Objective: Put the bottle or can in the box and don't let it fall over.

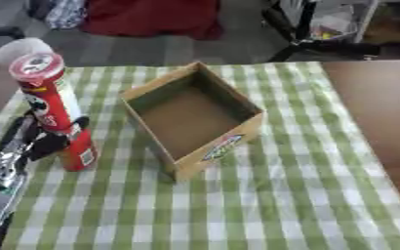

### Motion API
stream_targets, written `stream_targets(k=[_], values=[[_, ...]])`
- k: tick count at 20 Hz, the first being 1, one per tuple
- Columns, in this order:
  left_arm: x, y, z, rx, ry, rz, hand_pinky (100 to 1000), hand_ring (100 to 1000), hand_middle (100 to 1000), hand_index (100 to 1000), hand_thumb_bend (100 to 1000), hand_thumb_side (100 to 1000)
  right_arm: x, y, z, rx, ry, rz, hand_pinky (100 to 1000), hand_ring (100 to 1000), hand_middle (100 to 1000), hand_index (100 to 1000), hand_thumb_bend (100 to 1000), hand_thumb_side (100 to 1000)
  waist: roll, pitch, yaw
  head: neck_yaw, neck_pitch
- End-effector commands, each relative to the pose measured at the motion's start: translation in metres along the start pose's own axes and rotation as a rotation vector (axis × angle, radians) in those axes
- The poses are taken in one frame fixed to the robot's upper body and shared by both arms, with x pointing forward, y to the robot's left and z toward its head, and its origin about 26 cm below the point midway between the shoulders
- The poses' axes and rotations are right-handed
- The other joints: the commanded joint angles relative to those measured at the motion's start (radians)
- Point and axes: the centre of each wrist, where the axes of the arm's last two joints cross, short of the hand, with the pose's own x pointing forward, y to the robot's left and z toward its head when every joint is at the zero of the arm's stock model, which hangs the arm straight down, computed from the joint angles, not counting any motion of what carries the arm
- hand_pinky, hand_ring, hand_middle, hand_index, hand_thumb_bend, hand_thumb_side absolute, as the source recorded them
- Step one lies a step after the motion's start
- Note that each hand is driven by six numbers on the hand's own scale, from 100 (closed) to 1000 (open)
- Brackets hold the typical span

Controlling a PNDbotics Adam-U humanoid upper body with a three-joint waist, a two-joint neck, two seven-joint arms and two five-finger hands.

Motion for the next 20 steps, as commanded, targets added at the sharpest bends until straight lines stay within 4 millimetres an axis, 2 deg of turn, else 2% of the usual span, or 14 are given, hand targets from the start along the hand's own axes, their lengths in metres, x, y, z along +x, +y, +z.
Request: stream_targets(k=[1, 4, 13, 16, 20], values=[[0.0082, 0.0064, -0.0034, 0.010, -0.025, -0.007, 935, 1000, 957, 840, 456, 371, 0.0071, -0.0021, -0.0030, 0.003, -0.023, 0.017, 835, 868, 803, 890, 100, 580, -0.001, -0.012, -0.001, 0.003, -0.009], [0.0083, 0.0055, -0.0034, 0.005, -0.029, 0.002, 934, 966, 953, 838, 440, 358, 0.0067, -0.0023, -0.0030, 0.002, -0.022, 0.017, 835, 868, 803, 891, 100, 580, -0.001, -0.012, -0.001, 0.003, -0.009], [0.0052, 0.0013, -0.0035, -0.005, -0.019, 0.043, 928, 986, 918, 821, 393, 298, 0.0069, -0.0030, -0.0031, -0.003, -0.023, 0.014, 832, 861, 794, 891, 100, 579, -0.001, -0.012, -0.003, 0.004, -0.010], [0.0037, -0.0002, -0.0037, -0.004, -0.012, 0.059, 919, 915, 893, 803, 369, 255, 0.0070, -0.0030, -0.0032, -0.004, -0.024, 0.013, 832, 861, 794, 891, 100, 578, -0.001, -0.013, -0.003, 0.005, -0.009], [0.0025, -0.0006, -0.0039, -0.004, -0.004, 0.069, 916, 874, 878, 798, 328, 180, 0.0069, -0.0029, -0.0033, -0.003, -0.024, 0.012, 832, 860, 792, 891, 100, 579, -0.001, -0.014, -0.003, 0.007, -0.010]])
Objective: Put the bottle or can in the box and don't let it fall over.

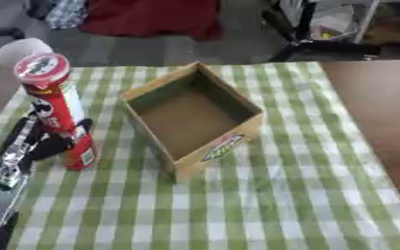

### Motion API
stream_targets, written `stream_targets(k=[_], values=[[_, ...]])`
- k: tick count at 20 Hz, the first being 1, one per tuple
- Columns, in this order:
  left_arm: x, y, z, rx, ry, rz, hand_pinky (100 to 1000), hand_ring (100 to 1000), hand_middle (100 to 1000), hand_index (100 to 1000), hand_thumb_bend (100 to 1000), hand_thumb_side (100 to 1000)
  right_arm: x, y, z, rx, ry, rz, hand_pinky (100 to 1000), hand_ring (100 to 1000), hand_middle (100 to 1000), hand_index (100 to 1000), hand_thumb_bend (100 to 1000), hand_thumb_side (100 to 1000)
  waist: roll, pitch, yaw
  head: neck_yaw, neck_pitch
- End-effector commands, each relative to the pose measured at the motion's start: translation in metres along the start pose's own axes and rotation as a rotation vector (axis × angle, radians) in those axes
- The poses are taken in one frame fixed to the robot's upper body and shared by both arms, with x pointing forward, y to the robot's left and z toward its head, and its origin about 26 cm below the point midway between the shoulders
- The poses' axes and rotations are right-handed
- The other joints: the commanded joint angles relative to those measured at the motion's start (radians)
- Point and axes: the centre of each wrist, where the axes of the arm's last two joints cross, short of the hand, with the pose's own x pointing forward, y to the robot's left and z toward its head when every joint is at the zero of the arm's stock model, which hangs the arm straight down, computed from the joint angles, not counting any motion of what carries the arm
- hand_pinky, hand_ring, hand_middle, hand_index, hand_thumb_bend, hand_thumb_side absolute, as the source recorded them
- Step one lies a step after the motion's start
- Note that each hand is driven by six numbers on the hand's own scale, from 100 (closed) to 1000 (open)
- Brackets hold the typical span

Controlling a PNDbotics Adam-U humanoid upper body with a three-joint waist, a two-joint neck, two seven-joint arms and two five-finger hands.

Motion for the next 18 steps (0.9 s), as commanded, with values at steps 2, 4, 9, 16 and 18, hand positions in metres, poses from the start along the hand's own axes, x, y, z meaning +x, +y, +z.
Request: stream_targets(k=[2, 4, 9, 16, 18], values=[[0.0030, 0.0032, -0.0022, 0.005, 0.000, -0.004, 914, 857, 873, 795, 308, 159, 0.0065, -0.0028, -0.0027, -0.001, -0.021, 0.012, 832, 859, 791, 892, 100, 578, -0.001, -0.013, -0.002, 0.005, -0.010], [0.0029, 0.0030, -0.0023, 0.004, 0.002, -0.001, 912, 845, 867, 791, 289, 139, 0.0065, -0.0028, -0.0028, -0.001, -0.022, 0.012, 833, 859, 789, 892, 100, 577, -0.001, -0.014, -0.002, 0.006, -0.011], [0.0011, 0.0024, -0.0025, 0.011, 0.020, 0.008, 912, 791, 859, 781, 235, 115, 0.0066, -0.0029, -0.0028, -0.005, -0.021, 0.012, 834, 858, 785, 892, 100, 575, 0.000, -0.015, -0.004, 0.006, -0.011], [0.0007, 0.0025, -0.0028, 0.032, 0.034, 0.024, 911, 713, 823, 731, 127, 100, 0.0067, -0.0026, -0.0028, -0.005, -0.021, 0.011, 835, 852, 778, 893, 100, 574, 0.000, -0.015, -0.005, 0.007, -0.012], [0.0004, 0.0023, -0.0029, 0.042, 0.040, 0.029, 903, 700, 793, 695, 100, 100, 0.0067, -0.0027, -0.0028, -0.006, -0.021, 0.010, 835, 849, 775, 893, 100, 574, 0.000, -0.015, -0.005, 0.007, -0.012]])
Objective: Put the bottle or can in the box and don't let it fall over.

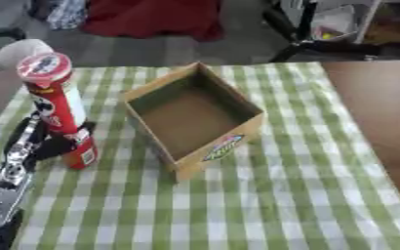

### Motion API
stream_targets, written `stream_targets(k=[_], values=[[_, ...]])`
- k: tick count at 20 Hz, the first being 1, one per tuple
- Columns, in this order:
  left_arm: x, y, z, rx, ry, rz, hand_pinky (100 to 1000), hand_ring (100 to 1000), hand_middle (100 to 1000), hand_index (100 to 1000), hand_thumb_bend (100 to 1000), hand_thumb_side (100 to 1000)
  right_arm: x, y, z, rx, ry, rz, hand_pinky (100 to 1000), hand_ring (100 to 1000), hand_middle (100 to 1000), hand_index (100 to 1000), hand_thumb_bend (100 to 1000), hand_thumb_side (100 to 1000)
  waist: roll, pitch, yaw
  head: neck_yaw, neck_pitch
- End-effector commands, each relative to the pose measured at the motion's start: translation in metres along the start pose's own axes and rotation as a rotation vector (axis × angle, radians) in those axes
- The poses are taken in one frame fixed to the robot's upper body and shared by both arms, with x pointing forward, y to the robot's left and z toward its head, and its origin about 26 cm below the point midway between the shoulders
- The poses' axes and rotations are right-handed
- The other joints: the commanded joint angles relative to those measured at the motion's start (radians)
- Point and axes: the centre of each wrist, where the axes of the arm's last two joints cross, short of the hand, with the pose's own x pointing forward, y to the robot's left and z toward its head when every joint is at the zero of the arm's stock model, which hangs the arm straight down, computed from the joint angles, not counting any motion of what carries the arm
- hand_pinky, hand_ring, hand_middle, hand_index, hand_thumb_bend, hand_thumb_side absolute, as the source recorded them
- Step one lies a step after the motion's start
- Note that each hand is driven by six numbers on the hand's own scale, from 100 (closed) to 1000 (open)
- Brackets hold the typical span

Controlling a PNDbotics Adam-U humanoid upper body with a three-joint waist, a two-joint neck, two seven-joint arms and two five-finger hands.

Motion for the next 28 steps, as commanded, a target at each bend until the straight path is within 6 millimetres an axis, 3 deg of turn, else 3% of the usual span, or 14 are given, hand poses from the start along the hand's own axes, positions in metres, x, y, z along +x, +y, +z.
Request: stream_targets(k=[1, 13, 28], values=[[0.002, 0.005, -0.001, 0.023, 0.007, -0.007, 904, 700, 794, 686, 100, 100, 0.007, -0.003, -0.003, -0.003, -0.023, 0.010, 835, 849, 774, 893, 100, 574, -0.001, -0.014, -0.001, 0.001, -0.012], [0.004, 0.009, -0.001, 0.076, 0.022, -0.009, 780, 605, 735, 580, 100, 100, 0.007, -0.003, -0.003, -0.003, -0.024, 0.011, 838, 842, 767, 892, 100, 573, -0.001, -0.016, -0.001, -0.001, -0.010], [0.010, 0.016, 0.001, 0.179, -0.033, -0.025, 735, 558, 574, 463, 100, 100, 0.007, -0.003, -0.002, -0.002, -0.025, 0.010, 840, 838, 762, 891, 100, 575, 0.000, -0.019, 0.001, -0.005, -0.007]])
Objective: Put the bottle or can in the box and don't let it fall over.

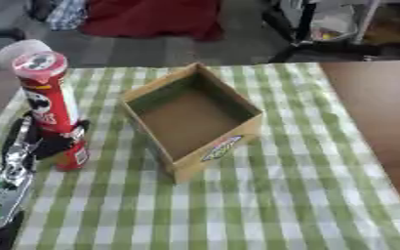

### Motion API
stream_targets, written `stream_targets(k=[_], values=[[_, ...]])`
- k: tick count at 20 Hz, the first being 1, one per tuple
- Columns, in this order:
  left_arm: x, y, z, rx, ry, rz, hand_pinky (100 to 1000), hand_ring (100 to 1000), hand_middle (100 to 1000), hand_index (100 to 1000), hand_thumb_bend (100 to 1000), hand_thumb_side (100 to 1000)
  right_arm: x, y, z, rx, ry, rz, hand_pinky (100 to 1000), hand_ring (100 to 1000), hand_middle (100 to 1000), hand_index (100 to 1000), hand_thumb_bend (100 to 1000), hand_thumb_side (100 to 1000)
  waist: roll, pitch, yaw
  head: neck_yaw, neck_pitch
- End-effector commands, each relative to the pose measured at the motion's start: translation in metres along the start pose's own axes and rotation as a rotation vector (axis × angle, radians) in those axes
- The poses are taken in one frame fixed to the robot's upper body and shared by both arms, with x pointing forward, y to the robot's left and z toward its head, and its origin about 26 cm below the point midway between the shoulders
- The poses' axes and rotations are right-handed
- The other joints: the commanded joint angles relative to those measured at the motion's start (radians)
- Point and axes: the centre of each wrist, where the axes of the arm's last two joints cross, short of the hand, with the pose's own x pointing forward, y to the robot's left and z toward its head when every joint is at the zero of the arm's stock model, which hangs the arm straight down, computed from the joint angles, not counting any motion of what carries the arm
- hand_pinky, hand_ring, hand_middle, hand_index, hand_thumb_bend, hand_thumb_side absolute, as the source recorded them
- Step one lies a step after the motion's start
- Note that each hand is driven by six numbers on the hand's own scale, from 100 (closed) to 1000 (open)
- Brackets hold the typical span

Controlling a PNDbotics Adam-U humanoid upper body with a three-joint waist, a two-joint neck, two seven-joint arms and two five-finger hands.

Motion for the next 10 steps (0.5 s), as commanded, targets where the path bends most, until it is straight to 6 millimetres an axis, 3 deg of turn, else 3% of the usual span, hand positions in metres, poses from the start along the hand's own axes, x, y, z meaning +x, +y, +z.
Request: stream_targets(k=[1, 10], values=[[0.011, 0.016, -0.003, 0.046, -0.049, -0.006, 732, 556, 571, 461, 100, 100, 0.007, -0.003, -0.002, -0.001, -0.026, 0.010, 840, 838, 762, 891, 100, 575, -0.001, -0.018, 0.001, -0.003, -0.005], [0.028, 0.021, -0.003, 0.078, -0.115, 0.010, 714, 539, 526, 417, 100, 100, 0.007, -0.003, -0.002, -0.001, -0.026, 0.010, 841, 836, 760, 891, 100, 575, 0.000, -0.020, 0.001, -0.003, 0.000]])
